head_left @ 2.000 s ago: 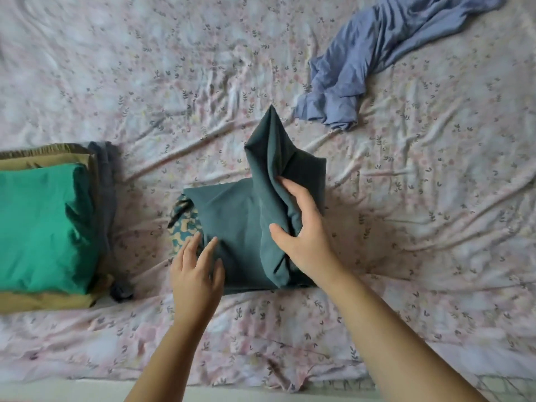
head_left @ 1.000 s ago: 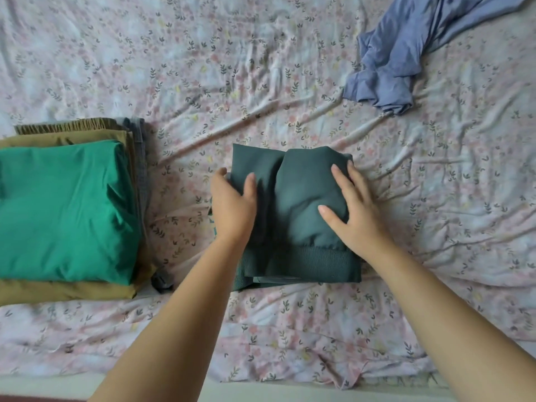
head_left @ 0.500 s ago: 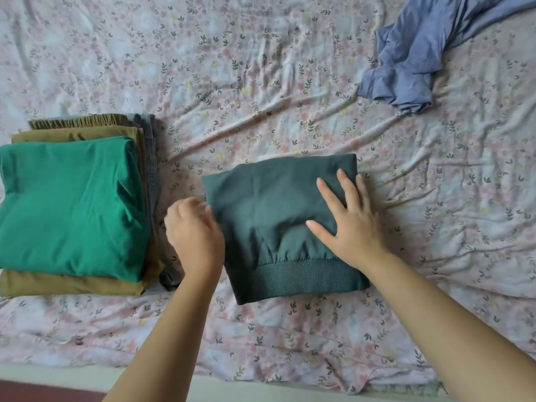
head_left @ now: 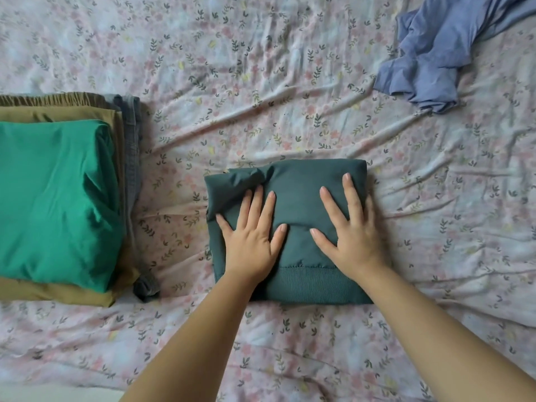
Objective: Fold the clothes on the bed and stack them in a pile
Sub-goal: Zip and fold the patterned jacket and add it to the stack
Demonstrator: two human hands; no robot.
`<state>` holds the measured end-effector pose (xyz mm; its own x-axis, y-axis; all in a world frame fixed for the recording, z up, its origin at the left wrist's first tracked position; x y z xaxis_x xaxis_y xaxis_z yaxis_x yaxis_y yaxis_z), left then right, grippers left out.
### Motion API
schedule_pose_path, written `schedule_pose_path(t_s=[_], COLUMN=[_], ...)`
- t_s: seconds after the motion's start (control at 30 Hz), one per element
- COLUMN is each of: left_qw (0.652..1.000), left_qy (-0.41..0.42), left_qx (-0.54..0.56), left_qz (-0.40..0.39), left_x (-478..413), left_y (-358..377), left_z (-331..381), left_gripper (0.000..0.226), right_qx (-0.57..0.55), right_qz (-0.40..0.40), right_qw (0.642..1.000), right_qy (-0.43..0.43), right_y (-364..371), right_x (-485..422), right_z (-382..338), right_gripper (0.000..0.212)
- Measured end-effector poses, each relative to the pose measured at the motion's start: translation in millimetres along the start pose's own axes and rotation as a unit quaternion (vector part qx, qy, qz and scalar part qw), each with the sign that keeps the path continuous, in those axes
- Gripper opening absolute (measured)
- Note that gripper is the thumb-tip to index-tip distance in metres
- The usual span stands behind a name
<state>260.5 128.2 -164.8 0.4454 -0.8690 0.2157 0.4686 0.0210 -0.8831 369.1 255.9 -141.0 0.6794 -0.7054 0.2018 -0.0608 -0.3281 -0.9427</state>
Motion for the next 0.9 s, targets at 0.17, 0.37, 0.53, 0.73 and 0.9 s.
schedule_pose_path(t_s=[0.17,0.37,0.53,0.73,0.9], left_qw=[0.981,0.884,0.918,0.942,0.874], left_qy=[-0.092,-0.243,-0.217,-0.174,-0.176], left_qx=[0.049,0.359,0.304,0.283,0.438], left_qz=[0.164,0.175,0.135,0.041,0.119], left_x=[45,57,40,41,43], left_y=[-37,-35,-51,-42,-53], left_z=[-12,-35,-37,-26,-28], left_gripper=[0.072,0.078,0.085,0.083,0.076], right_qx=[-0.317,-0.446,-0.47,-0.468,-0.479], right_qz=[-0.077,-0.191,-0.23,-0.214,-0.183], right_qw=[0.939,0.853,0.824,0.827,0.828], right_qy=[0.109,0.194,0.216,0.226,0.225], right_y=[-27,-19,-17,-16,-24], right_x=[11,9,6,13,20], right_z=[31,43,42,42,34], right_gripper=[0.065,0.073,0.083,0.085,0.084])
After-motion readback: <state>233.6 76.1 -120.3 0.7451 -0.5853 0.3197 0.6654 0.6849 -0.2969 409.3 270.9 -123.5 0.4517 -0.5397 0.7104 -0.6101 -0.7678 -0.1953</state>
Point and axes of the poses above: each hand's wrist, its own x-axis away from the middle knuckle, its own y-axis out of the palm, z = x × y, the point moved 7 cm from there along -x, towards the middle knuckle, and after that the axes turned 14 degrees about y, right-handed, at the moved point
